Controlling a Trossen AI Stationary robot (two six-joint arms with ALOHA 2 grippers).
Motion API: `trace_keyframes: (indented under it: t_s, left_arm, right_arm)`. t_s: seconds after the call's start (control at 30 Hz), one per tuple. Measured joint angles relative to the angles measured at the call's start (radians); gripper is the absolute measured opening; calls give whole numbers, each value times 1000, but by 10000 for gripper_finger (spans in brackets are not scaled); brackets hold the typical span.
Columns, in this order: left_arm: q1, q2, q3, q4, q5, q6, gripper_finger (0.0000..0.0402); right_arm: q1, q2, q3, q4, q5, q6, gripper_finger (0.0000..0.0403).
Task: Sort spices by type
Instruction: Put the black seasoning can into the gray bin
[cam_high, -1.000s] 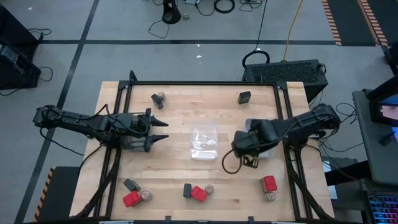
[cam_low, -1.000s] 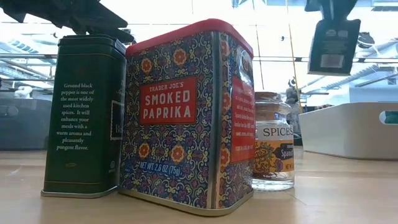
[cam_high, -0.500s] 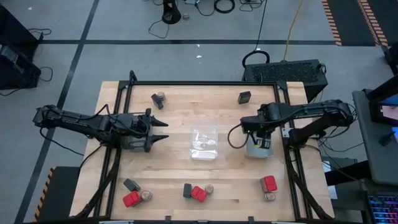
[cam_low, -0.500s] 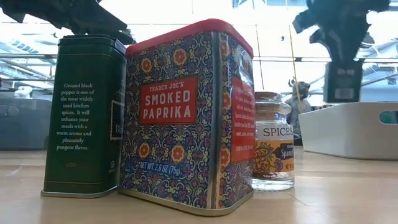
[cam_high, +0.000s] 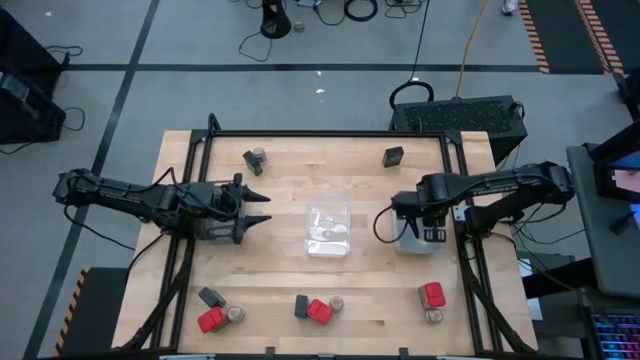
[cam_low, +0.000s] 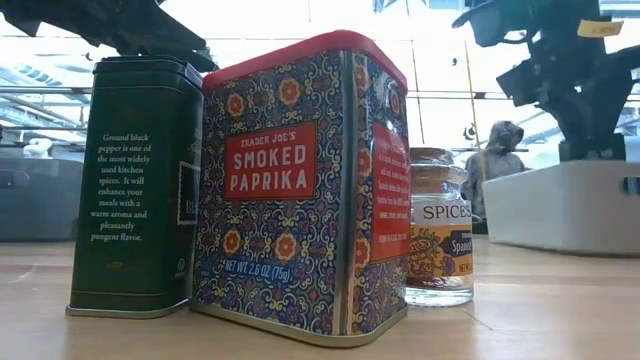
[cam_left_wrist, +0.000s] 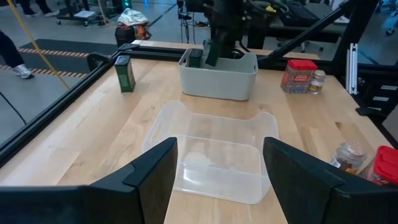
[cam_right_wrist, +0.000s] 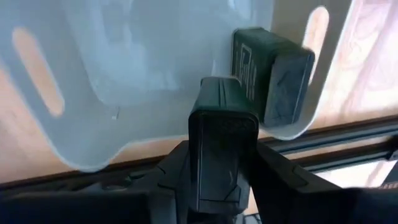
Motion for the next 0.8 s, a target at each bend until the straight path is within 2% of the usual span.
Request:
trace_keyframes:
  t_s: [0.3,0.8]
  left_arm:
    - [0,0,0,0,0,0,242]
    - [0,0,0,0,-1,0,241]
  right_arm:
    - [-20,0,-49,111,11,-53,114]
    - [-31,1,-56,106,14,-93,114]
